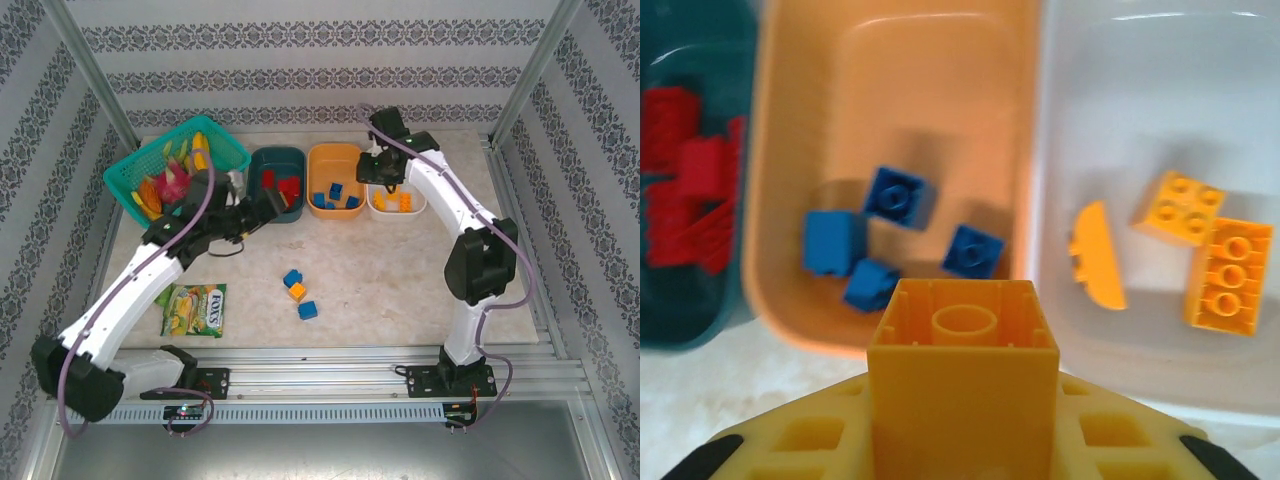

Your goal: Sort the legos into containers by color

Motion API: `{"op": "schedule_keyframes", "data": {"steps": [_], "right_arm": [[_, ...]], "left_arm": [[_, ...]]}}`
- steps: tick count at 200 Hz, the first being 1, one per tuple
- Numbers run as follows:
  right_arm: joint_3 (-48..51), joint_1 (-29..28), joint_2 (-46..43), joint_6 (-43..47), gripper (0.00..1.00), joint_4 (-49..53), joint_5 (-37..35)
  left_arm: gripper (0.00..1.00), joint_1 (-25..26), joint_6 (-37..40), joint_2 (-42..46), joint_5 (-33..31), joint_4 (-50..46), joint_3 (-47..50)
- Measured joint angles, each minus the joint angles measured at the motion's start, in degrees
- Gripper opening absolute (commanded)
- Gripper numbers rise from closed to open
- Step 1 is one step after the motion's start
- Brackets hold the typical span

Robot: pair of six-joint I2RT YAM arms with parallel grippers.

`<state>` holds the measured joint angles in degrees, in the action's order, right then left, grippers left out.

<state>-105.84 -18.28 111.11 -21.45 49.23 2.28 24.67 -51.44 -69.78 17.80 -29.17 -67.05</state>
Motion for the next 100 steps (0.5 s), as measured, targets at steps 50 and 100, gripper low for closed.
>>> {"op": "schedule_keyframes", "data": {"steps": [50, 100], "right_arm": [[-11.0, 7.0, 15.8, -0.8, 0.24, 0.3, 1.7], [-27.1, 10.8, 30.6, 0.9, 0.28, 4.0, 3.0]], "left_arm": [[0.95, 3.9, 1.0, -15.6, 0.0, 6.8, -9.7], [0.94, 5.6, 2.9, -27.3, -0.2, 7.7, -20.6]]}}
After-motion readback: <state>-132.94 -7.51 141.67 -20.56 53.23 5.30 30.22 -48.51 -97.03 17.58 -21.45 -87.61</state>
